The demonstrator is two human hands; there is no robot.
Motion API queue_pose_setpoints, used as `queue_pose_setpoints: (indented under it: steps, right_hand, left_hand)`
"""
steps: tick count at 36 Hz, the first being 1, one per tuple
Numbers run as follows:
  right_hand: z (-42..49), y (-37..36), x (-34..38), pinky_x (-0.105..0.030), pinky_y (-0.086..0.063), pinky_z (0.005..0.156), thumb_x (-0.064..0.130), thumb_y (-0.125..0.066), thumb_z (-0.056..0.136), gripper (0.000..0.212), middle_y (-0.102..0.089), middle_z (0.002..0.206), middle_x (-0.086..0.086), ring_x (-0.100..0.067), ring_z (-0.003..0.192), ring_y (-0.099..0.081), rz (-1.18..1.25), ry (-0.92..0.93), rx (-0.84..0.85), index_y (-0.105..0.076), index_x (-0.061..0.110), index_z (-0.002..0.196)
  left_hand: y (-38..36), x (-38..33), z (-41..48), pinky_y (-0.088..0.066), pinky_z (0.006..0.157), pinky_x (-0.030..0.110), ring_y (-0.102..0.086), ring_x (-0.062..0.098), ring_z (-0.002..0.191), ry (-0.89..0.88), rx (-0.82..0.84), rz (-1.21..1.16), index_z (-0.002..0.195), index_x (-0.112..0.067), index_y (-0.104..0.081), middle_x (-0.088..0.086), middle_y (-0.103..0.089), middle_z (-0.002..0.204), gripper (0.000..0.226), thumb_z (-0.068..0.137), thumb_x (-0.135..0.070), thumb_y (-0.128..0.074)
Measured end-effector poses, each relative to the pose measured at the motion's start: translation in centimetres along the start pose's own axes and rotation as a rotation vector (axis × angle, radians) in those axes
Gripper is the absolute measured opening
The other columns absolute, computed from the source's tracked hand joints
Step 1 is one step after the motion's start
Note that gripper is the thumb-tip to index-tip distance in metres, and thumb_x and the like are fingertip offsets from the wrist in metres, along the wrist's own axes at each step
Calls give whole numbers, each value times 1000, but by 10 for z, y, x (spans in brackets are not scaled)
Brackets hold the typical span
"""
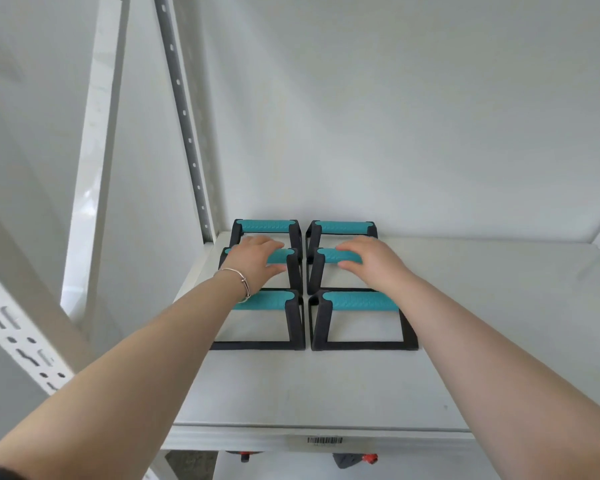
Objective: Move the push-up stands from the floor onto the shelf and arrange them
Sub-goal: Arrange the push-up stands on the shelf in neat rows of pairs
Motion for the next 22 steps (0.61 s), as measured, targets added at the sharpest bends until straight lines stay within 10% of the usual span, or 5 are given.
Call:
queue_pose_setpoints:
  steps: [22]
  right_hand:
    - [39,-25,-42,-23,-33,100,17,-58,93,35,-58,132,2,-17,122,-49,93,-52,159,-60,26,128]
  left_hand:
    - [-30,43,41,-40,97,39,-48,19,119,137,52,11,128,-39,-54,-6,-54,128,33,96,-37,-48]
Point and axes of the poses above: each hand's wrist, its own z-axis towards the middle knuckle, its own y-axis out of the back of the hand, x = y × z, the point moved 8 cm from there along z, towards the middle knuckle
